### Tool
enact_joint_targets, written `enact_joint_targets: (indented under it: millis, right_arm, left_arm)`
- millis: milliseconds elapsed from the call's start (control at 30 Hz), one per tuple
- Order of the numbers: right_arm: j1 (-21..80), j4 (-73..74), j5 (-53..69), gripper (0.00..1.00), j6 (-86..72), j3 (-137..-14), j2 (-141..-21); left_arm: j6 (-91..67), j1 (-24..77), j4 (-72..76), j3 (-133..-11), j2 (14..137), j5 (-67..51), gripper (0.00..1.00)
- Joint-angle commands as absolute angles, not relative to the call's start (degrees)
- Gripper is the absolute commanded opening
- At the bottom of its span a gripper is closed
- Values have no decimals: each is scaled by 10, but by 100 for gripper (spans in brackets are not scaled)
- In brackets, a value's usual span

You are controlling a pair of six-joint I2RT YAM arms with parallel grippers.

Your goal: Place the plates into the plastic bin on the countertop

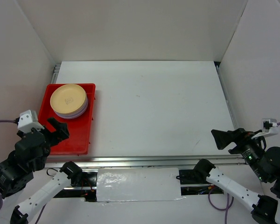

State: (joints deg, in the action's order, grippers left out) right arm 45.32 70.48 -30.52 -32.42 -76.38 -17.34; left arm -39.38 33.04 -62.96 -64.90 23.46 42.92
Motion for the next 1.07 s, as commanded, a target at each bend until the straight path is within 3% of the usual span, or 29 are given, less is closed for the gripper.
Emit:
enact_joint_targets:
  millis: [0, 1033]
  right_arm:
    - [450, 712, -289, 100, -316, -748, -173]
    - [450, 686, -295, 100, -322, -706, -194]
  left_arm:
    - [-407, 330, -621, -645, 216, 439, 99]
    - [-389, 330, -600, -631, 202, 417, 99]
